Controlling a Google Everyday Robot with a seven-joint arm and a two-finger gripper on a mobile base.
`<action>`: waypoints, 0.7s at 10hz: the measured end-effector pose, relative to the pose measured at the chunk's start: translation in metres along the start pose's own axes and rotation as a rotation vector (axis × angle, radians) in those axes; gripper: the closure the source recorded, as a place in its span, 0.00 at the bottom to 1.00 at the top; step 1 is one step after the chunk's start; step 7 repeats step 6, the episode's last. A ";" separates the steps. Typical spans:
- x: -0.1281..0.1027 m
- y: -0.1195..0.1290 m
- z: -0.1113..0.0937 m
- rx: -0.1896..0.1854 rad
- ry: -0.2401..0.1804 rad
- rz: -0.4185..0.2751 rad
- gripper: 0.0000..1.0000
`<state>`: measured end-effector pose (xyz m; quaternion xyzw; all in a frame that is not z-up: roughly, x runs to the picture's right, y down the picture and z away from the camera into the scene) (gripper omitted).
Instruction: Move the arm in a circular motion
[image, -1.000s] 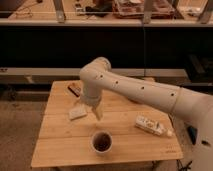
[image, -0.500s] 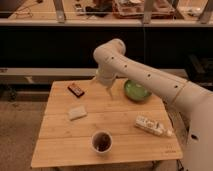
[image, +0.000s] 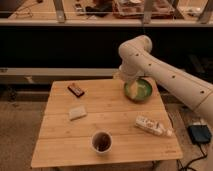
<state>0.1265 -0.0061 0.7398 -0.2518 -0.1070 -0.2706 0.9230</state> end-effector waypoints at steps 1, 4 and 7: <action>0.002 0.016 0.001 -0.010 -0.007 0.029 0.20; -0.001 0.035 0.001 -0.017 -0.027 0.059 0.20; -0.001 0.035 0.001 -0.016 -0.027 0.059 0.20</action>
